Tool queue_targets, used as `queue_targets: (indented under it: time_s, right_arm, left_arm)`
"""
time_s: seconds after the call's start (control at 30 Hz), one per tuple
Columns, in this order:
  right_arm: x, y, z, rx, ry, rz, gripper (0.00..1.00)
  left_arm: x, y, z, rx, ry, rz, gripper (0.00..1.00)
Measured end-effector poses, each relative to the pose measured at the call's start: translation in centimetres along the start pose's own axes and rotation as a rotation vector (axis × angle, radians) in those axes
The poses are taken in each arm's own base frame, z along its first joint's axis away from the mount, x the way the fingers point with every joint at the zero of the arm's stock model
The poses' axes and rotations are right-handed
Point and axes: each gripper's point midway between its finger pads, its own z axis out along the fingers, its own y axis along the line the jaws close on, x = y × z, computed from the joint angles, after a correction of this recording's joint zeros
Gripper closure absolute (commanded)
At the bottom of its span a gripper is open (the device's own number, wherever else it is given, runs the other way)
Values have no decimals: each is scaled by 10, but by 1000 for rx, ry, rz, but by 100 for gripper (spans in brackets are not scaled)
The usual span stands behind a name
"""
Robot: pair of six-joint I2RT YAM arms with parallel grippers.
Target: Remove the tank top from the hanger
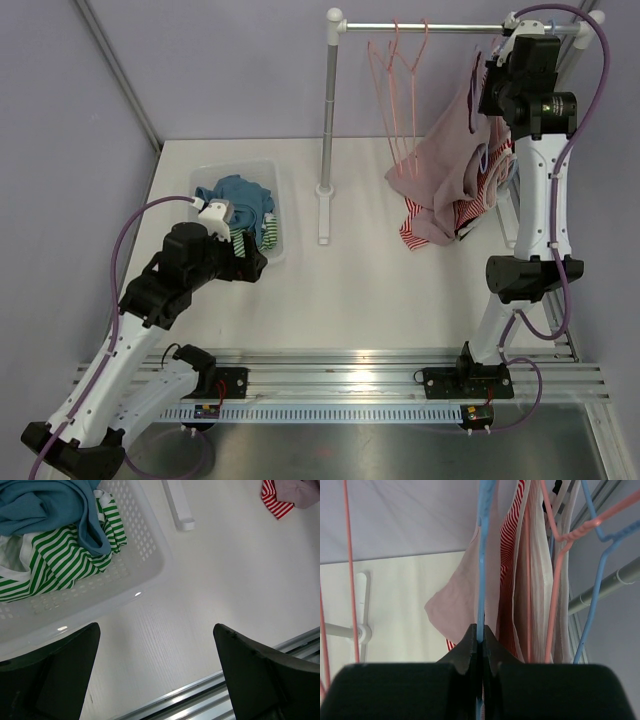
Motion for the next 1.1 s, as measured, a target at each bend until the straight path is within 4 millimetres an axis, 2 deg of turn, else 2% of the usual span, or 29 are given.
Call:
queue_targets:
  time_s: [0.17, 0.33, 0.43, 0.53, 0.67, 0.77, 0.87, 1.0, 1.1]
  right_arm:
    - [-13, 6, -10, -36, -40, 12, 100]
    - [-15, 13, -16, -80, -47, 17, 100]
    - [-12, 19, -26, -119, -42, 31, 100]
    - [-6, 22, -45, -146, -38, 44, 100]
    - [4, 23, -81, -174, -51, 59, 100]
    - [12, 23, -113, -201, -75, 70, 100]
    - [19, 26, -140, -233, -88, 83, 100]
    - [35, 33, -167, -291, -73, 94, 100]
    - [57, 38, -185, -335, -18, 98, 100]
  left_arm:
    - [0, 0, 0, 2, 0, 0, 1]
    - [0, -1, 0, 5, 0, 0, 1]
    - [-1, -1, -1, 7, -6, 0, 1]
    - [-4, -2, -4, 12, -25, 0, 1]
    - [-15, -7, -10, 22, -49, -5, 1]
    - [-36, -19, -19, 47, -92, -3, 1]
    - [-66, -43, -35, 103, -152, 14, 1]
    - [-116, -86, -58, 191, -242, 49, 1]
    - [-153, -117, -74, 247, -311, 74, 1]
